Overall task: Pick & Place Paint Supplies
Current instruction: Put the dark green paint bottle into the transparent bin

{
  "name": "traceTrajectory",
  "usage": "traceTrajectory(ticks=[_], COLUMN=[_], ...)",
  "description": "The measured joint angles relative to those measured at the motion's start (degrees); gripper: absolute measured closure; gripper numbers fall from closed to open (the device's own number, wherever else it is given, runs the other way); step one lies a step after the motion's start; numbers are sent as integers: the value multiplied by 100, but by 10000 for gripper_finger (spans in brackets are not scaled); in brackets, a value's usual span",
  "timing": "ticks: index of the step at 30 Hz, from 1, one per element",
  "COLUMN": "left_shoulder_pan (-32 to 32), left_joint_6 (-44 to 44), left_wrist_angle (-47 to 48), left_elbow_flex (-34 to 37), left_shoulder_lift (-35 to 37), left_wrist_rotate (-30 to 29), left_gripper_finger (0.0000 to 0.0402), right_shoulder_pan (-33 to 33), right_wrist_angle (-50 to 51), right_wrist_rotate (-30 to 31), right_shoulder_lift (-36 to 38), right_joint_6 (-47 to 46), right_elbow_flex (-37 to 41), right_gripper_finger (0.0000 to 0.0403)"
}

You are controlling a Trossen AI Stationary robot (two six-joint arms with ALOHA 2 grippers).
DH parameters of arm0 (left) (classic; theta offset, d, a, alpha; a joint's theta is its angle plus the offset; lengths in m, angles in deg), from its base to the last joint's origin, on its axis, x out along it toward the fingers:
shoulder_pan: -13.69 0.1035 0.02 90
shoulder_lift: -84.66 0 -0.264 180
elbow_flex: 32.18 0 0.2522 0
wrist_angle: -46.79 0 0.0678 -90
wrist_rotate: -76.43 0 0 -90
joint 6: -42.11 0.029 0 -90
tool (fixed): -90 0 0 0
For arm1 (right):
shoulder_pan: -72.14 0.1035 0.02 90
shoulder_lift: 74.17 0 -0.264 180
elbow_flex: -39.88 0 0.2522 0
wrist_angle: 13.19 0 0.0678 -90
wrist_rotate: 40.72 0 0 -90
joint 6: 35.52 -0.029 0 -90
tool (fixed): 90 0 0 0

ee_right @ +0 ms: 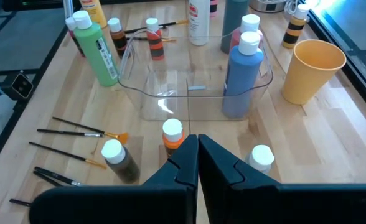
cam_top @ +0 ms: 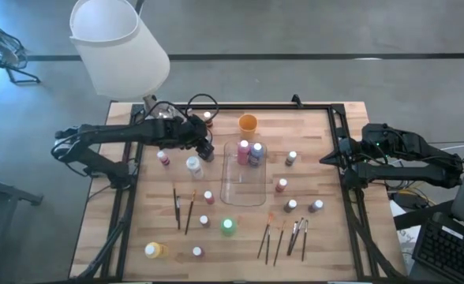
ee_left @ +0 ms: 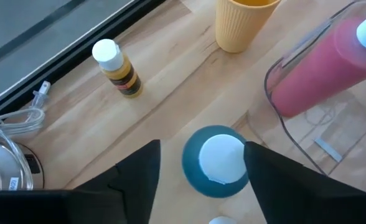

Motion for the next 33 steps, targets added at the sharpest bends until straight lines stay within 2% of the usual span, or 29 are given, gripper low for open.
traceTrajectory(ticks=[4, 19, 22, 33], left_shoulder_pan=[0, -2, -2, -4], left_joint_6=[3, 204, 204, 190], left_wrist_angle=[-45, -131, -212, -282], left_elbow_flex=[1, -115, -115, -115], left_shoulder_lift=[-10, 1, 1, -237], left_wrist_rotate=[206, 264, 418, 435], left_gripper_finger=[157, 156, 156, 156], right_shoulder_pan=[0, 0, 0, 0], right_wrist_angle=[2, 1, 0, 2], right_wrist_rotate=[2, 2, 1, 2], right_shoulder_lift=[0, 0, 0, 0], right_joint_6=[2, 2, 2, 2], right_elbow_flex=[0, 0, 0, 0], right_gripper_finger=[394, 394, 394, 394])
